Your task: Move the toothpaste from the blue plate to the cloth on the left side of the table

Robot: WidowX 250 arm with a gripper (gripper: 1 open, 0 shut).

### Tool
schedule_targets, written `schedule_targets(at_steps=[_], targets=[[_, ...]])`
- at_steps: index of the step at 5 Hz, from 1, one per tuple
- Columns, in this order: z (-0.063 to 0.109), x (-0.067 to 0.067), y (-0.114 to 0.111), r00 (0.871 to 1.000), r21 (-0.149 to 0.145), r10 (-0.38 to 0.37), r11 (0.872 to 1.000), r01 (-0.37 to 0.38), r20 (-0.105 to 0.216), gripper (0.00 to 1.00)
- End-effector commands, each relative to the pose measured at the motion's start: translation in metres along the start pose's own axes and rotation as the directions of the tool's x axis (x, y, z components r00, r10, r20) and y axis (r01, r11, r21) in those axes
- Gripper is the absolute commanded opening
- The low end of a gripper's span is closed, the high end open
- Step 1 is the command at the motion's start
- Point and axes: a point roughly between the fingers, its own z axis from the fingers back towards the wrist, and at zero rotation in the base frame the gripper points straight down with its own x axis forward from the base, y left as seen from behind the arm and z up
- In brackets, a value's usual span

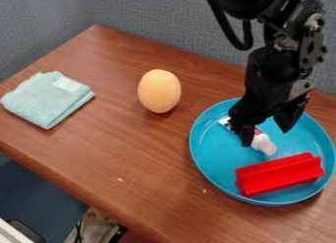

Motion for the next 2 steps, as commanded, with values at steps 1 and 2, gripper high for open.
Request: schedule_targets(at_steps=[1,2], targets=[[0.0207,-0.0005,-0.0074,1.0,-0.067,0.0,0.998,0.002,0.021,1.0],[0.0216,-0.0007,-0.0075,1.0,-0.072,0.006,0.997,-0.004,0.024,1.0]])
